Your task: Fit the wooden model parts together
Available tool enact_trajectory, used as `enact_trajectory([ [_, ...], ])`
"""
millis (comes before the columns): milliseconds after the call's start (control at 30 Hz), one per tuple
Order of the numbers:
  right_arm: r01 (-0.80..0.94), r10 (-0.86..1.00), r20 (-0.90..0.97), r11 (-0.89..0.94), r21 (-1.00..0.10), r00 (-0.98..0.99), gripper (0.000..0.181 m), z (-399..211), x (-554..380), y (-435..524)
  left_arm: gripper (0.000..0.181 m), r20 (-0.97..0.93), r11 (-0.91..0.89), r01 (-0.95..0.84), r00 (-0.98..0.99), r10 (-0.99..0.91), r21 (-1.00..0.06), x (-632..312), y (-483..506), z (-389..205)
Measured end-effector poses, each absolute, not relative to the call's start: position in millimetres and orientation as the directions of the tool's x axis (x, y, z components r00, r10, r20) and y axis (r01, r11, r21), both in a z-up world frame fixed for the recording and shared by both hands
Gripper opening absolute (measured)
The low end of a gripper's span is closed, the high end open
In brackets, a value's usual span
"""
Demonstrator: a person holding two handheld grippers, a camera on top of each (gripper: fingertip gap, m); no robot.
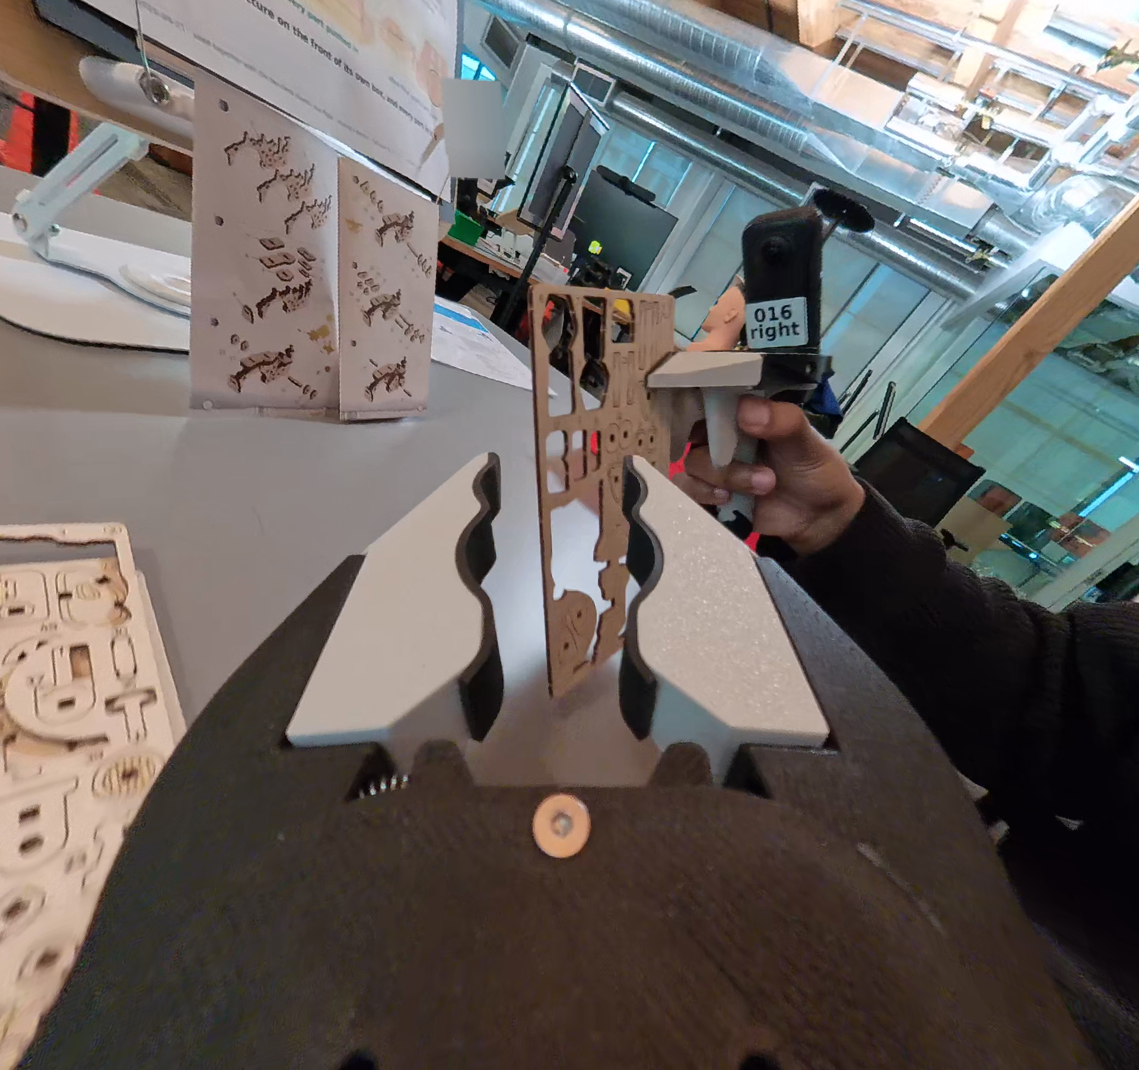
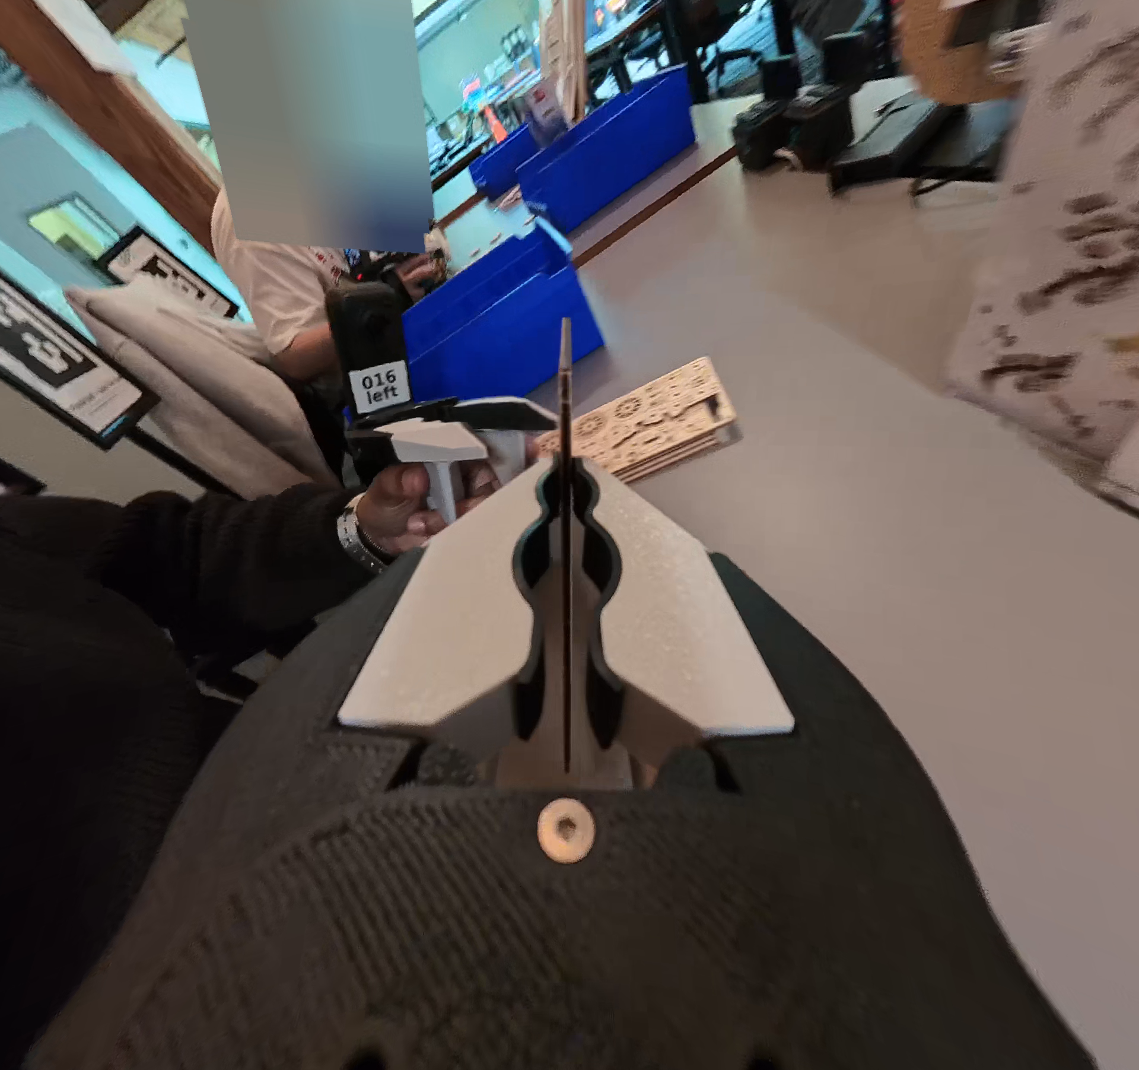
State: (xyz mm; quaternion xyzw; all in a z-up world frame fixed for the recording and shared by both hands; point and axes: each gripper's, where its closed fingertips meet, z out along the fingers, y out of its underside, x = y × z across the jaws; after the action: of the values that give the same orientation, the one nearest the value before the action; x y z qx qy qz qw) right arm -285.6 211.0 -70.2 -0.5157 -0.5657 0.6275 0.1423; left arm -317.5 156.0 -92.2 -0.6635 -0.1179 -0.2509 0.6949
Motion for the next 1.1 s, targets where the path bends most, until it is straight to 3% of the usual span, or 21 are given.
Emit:
enact_trajectory([
  [133, 0.38, 0.692, -0.588, -0.455, -0.805, -0.418, 0.002, -77.4, -291.0, 263.4, 0.036, 0.499, -0.036, 0.502, 0.845, -0.193, -0.864, -325.6, 197.9, -89.4],
  [233, 0.365, 0.629, -0.649, -0.537, -0.761, -0.428, 0.001, -89.8, -295.0, 287.6, 0.048, 0.541, -0.071, 0.538, 0.824, -0.169, -0.84, -332.9, 232.5, -93.7],
  [533, 0.349, 0.599, -0.654, -0.555, -0.755, -0.463, 0.001, -116.8, -275.4, 297.1, 0.059, 0.673, -0.249, 0.626, 0.707, -0.218, -0.739, -298.0, 273.3, -129.8],
  [833, 0.322, 0.563, -0.667, -0.594, -0.737, -0.489, 0.001, -119.4, -271.0, 291.3, 0.05, 0.627, -0.335, 0.54, 0.731, -0.269, -0.772, -273.6, 271.1, -144.9],
  [1100, 0.283, 0.586, -0.719, -0.666, -0.69, -0.373, 0.001, -127.5, -262.8, 307.6, 0.046, 0.68, -0.339, 0.591, 0.667, -0.304, -0.732, -277.0, 283.0, -141.9],
])
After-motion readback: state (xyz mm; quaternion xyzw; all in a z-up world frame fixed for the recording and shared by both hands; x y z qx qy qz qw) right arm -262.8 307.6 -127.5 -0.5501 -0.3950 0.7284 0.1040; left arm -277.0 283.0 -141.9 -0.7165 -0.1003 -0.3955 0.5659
